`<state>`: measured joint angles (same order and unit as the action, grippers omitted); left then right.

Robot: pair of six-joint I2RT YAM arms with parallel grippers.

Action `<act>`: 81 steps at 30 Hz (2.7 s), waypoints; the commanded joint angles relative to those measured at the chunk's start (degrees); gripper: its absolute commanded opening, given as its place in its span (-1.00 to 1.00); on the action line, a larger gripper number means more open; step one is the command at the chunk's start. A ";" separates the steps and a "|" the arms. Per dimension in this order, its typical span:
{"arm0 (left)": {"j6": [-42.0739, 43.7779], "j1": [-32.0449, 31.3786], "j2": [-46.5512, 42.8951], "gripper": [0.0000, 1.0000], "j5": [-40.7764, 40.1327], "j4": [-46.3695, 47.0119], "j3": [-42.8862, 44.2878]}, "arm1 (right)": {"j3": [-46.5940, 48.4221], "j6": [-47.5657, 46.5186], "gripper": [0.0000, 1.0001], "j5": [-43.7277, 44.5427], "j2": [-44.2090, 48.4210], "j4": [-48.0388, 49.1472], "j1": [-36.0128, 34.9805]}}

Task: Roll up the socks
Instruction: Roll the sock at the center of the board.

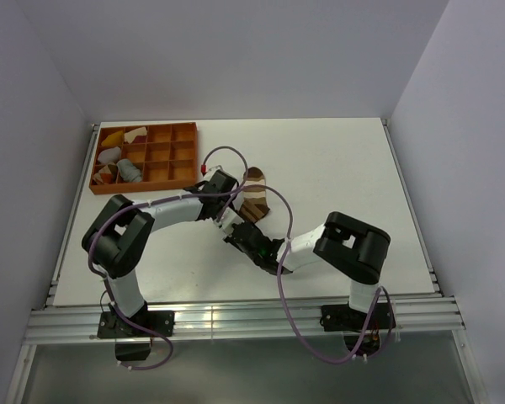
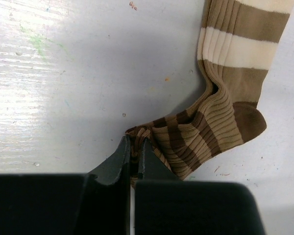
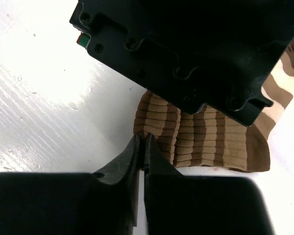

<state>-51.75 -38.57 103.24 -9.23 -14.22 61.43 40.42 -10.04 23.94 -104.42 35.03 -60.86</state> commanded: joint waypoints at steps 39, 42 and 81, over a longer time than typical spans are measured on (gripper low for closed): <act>5.60 8.33 5.65 0.13 29.62 18.00 0.53 | 2.90 22.53 -1.00 -49.52 5.11 -17.53 24.74; 5.43 8.42 5.92 0.13 30.85 19.22 0.01 | 3.26 22.44 -1.00 -49.61 4.67 -17.97 24.74; 7.54 10.00 3.46 -0.64 20.05 26.08 -4.39 | 12.13 30.87 -1.00 -70.26 -4.38 -33.97 35.28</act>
<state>-45.50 -29.76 109.21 13.63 8.80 57.60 51.55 19.18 -43.77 -106.41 6.72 -26.70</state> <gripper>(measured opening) 0.169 0.026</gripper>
